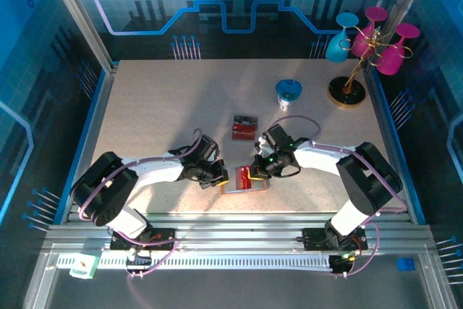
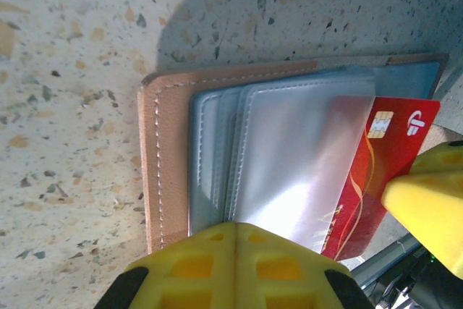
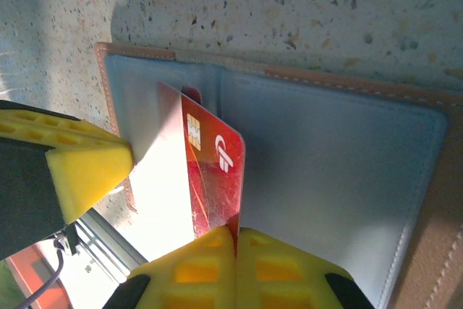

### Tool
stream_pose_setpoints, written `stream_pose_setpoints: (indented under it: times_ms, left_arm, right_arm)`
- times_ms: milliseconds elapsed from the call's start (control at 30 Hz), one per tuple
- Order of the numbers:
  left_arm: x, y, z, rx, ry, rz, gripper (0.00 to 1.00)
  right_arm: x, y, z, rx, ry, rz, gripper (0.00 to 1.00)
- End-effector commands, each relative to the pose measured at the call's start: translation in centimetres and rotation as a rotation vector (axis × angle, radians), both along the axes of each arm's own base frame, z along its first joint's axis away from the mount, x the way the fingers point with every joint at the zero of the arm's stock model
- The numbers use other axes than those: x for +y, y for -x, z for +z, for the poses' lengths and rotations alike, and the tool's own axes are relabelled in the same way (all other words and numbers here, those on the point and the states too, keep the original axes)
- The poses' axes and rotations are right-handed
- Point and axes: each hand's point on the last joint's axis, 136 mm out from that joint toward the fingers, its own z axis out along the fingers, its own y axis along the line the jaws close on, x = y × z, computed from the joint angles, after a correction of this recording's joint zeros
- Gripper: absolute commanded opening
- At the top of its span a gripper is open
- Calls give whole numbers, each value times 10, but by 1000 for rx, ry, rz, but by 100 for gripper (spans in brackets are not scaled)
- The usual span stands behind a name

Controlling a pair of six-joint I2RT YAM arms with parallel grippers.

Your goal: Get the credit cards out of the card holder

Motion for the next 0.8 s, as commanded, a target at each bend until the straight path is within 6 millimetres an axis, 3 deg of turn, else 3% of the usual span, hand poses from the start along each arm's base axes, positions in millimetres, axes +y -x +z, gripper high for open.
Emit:
stream_pose_setpoints:
  times_ms: [0,300,767]
  left_arm:
    - [8,11,-13,49,-56,-23,2]
    - [9,12,-13,50,-61,-22,2]
    - [8,11,-11,45,-56,-23,2]
  right_arm:
    - [-14,-1,7,-20,68,10,3]
    - [-27,0,14,-37,155,33,3]
    - [-20,-5,20,-60,172,41,3]
